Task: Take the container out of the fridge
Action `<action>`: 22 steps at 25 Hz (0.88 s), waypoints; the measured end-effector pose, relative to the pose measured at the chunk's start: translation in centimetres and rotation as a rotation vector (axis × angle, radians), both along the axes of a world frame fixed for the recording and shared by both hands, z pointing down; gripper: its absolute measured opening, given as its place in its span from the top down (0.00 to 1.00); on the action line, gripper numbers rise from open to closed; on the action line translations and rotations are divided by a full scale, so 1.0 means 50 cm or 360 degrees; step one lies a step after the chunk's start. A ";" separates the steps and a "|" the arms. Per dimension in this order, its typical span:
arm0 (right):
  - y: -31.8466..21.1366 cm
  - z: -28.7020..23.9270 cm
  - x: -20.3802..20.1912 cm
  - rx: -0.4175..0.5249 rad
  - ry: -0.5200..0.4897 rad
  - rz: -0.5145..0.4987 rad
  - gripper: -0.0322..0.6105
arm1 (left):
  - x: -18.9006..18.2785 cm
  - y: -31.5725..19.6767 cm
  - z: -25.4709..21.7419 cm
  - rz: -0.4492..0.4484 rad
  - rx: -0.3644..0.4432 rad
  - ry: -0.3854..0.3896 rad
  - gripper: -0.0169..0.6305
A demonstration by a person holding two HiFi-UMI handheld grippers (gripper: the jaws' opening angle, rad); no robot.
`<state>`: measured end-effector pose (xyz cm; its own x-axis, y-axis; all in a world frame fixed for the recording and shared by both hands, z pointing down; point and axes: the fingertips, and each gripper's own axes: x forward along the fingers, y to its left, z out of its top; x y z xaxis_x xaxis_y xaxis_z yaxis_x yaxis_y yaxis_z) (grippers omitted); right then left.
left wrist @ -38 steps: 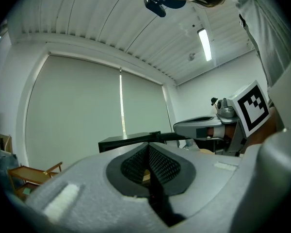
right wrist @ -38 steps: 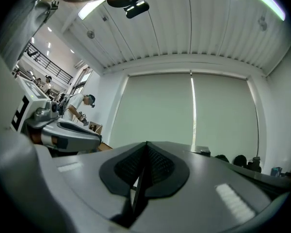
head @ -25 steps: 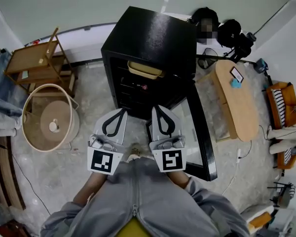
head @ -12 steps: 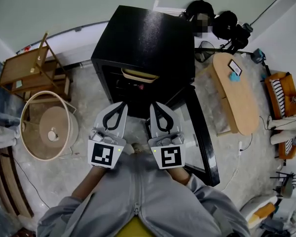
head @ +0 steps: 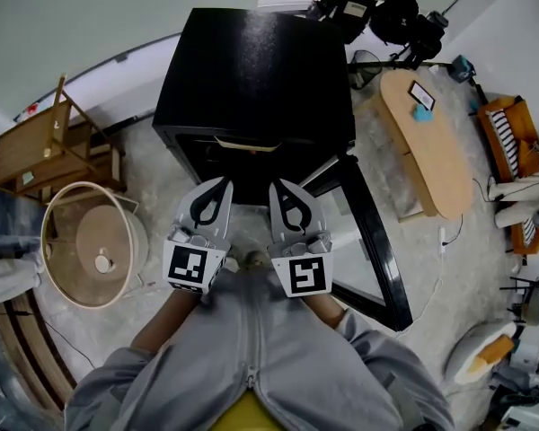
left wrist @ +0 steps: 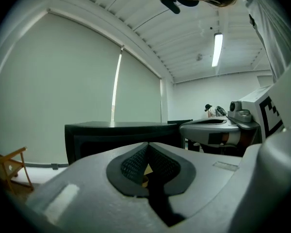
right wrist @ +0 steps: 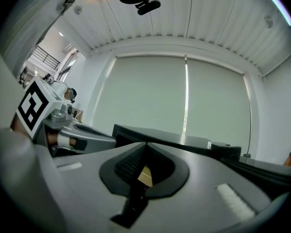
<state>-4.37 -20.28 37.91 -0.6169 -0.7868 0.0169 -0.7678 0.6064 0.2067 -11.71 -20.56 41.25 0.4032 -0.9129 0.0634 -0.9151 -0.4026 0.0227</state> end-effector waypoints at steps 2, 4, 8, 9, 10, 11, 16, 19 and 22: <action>-0.011 0.016 -0.007 -0.0009 0.0010 0.0007 0.95 | -0.002 -0.015 0.027 0.0023 -0.0074 0.0064 0.96; -0.021 0.035 -0.013 -0.0025 0.0036 0.0009 0.95 | -0.005 -0.030 0.053 0.0043 -0.0131 0.0117 0.96; -0.036 0.066 -0.026 -0.0061 0.0078 0.0014 0.95 | -0.006 -0.054 0.099 0.0078 -0.0218 0.0168 0.96; -0.040 0.071 -0.028 -0.0072 0.0077 0.0016 0.95 | -0.006 -0.059 0.109 0.0086 -0.0239 0.0181 0.96; -0.044 0.076 -0.029 -0.0081 0.0076 0.0018 0.95 | -0.006 -0.064 0.118 0.0092 -0.0258 0.0200 0.96; -0.047 0.081 -0.030 -0.0087 0.0076 0.0021 0.95 | -0.006 -0.068 0.126 0.0095 -0.0274 0.0225 0.96; -0.058 0.101 -0.030 -0.0106 0.0128 0.0032 0.95 | -0.014 -0.094 0.151 0.0078 -0.0324 0.0464 0.91; -0.061 0.109 -0.029 -0.0119 0.0156 0.0042 0.95 | -0.022 -0.110 0.165 0.0064 -0.0354 0.0640 0.88; -0.064 0.114 -0.026 -0.0130 0.0170 0.0051 0.95 | -0.017 -0.122 0.179 0.0073 -0.0390 0.0731 0.82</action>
